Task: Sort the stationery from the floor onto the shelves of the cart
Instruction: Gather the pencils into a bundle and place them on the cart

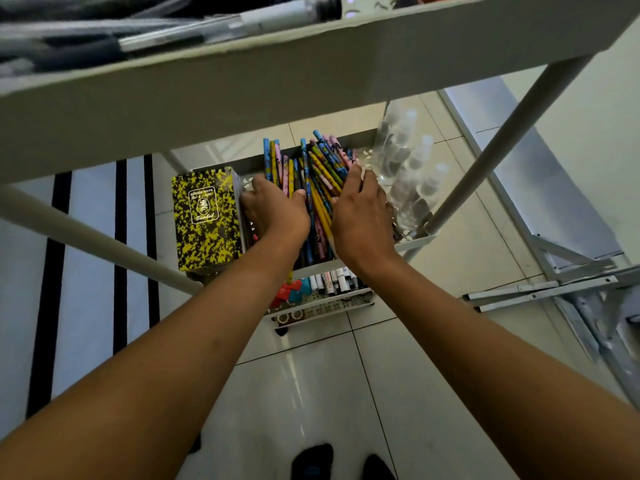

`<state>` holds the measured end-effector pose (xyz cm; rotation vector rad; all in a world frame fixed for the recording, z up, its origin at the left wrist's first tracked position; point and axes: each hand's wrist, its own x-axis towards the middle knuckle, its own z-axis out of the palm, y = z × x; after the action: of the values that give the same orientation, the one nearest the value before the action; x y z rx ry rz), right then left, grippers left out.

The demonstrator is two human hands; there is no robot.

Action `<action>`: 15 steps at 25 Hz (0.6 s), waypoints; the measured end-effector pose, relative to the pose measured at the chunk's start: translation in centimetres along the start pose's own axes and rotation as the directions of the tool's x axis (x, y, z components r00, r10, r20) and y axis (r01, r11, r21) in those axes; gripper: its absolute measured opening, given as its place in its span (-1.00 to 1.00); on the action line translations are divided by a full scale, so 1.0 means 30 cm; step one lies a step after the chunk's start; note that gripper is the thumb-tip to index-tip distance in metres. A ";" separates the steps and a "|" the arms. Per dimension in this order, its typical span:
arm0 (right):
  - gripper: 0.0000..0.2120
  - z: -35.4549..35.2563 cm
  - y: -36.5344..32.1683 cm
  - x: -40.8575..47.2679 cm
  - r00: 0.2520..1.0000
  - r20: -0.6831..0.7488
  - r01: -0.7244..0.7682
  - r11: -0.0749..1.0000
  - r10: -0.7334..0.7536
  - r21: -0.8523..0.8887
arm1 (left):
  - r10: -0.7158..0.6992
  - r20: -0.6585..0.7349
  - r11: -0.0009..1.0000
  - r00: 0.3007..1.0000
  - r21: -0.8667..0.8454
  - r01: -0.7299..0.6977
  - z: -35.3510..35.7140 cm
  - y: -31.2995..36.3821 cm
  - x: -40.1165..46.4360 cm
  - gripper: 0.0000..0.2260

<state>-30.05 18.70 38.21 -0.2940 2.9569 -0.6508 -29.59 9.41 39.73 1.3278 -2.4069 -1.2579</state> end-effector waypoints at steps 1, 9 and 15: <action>-0.42 0.000 0.000 -0.002 1.000 -0.001 0.006 1.000 -0.006 0.004 | 0.024 0.005 1.000 1.000 -0.002 -0.024 -0.001 -0.009 -0.004 -0.47; -0.61 -0.043 -0.045 -0.079 0.980 -0.103 0.158 0.982 -0.169 -0.099 | 0.090 0.017 0.988 0.996 -0.124 -0.087 -0.004 -0.044 0.027 -0.48; -0.70 -0.060 -0.102 -0.138 0.976 0.127 0.169 0.982 -0.178 0.082 | -0.037 0.174 0.929 0.984 -0.357 0.098 -0.032 -0.045 0.068 -0.60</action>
<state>-25.76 17.58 41.35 -0.5714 2.7953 -0.7226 -29.52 6.94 38.82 1.2449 -2.0906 -1.7924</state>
